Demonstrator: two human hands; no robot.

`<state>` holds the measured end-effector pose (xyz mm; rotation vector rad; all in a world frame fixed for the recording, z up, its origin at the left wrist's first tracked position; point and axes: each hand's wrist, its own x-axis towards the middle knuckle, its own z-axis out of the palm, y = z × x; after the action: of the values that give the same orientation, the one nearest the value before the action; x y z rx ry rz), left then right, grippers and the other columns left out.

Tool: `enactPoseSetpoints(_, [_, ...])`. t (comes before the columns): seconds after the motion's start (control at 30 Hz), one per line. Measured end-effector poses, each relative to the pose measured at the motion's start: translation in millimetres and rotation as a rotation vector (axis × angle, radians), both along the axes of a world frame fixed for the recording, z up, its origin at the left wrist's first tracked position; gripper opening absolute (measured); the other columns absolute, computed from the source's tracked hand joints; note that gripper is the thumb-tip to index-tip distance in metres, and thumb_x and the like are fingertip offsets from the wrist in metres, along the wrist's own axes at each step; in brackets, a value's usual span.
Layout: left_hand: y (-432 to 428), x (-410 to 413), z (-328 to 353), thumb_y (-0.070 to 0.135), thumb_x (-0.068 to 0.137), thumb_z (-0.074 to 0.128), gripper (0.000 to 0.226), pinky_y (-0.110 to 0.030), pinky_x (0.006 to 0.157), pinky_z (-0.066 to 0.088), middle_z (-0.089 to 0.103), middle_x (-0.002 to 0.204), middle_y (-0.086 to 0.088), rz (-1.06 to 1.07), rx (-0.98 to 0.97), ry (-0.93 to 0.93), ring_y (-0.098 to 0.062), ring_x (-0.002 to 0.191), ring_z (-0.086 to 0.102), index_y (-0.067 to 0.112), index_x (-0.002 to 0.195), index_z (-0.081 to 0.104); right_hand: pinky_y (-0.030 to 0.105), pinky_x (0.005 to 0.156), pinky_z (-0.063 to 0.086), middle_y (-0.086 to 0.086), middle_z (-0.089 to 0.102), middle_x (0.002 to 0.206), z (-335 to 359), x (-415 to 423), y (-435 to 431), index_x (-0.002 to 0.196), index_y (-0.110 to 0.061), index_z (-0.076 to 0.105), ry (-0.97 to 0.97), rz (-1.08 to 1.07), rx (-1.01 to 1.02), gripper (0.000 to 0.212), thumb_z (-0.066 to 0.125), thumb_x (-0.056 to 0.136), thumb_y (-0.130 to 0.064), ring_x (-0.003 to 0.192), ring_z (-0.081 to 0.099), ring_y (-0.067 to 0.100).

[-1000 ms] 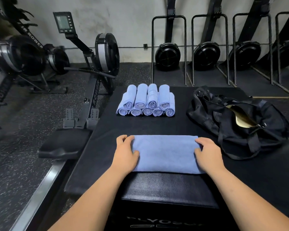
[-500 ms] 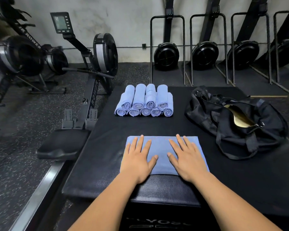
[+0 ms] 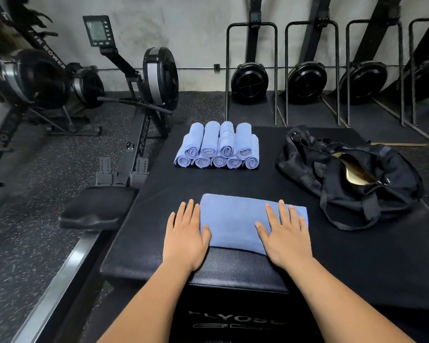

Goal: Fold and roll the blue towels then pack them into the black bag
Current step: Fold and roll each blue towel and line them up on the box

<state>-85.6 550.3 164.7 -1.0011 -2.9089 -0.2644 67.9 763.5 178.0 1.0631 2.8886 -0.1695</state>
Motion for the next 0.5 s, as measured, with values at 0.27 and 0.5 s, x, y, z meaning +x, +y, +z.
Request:
enactPoseSetpoints(0.27, [-3.4, 4.9, -0.3, 0.048, 0.106, 0.026, 0.062, -0.046, 0.129, 0.018, 0.024, 0.173, -0.003, -0.121, 0.117, 0.097, -0.023, 0.162, 0.012, 0.021, 0.162, 0.036, 0.043, 0.13, 0.003, -0.012, -0.008, 0.175, 4.7, 1.5, 9.4, 0.164, -0.049, 0.005, 0.001, 0.428, 0.0, 0.085, -0.019, 0.088, -0.08, 0.162, -0.007, 0.017])
enactPoseSetpoints(0.5, [-3.6, 3.5, -1.8, 0.05, 0.107, 0.023, 0.064, -0.044, 0.128, 0.02, 0.024, 0.173, -0.003, -0.102, 0.136, 0.065, -0.022, 0.162, 0.012, 0.021, 0.161, 0.038, 0.053, 0.128, -0.002, 0.002, -0.008, 0.176, 10.3, -22.3, -63.6, 0.167, -0.034, 0.009, 0.1, -0.104, -0.214, 0.071, 0.018, 0.105, -0.066, 0.16, -0.012, 0.032])
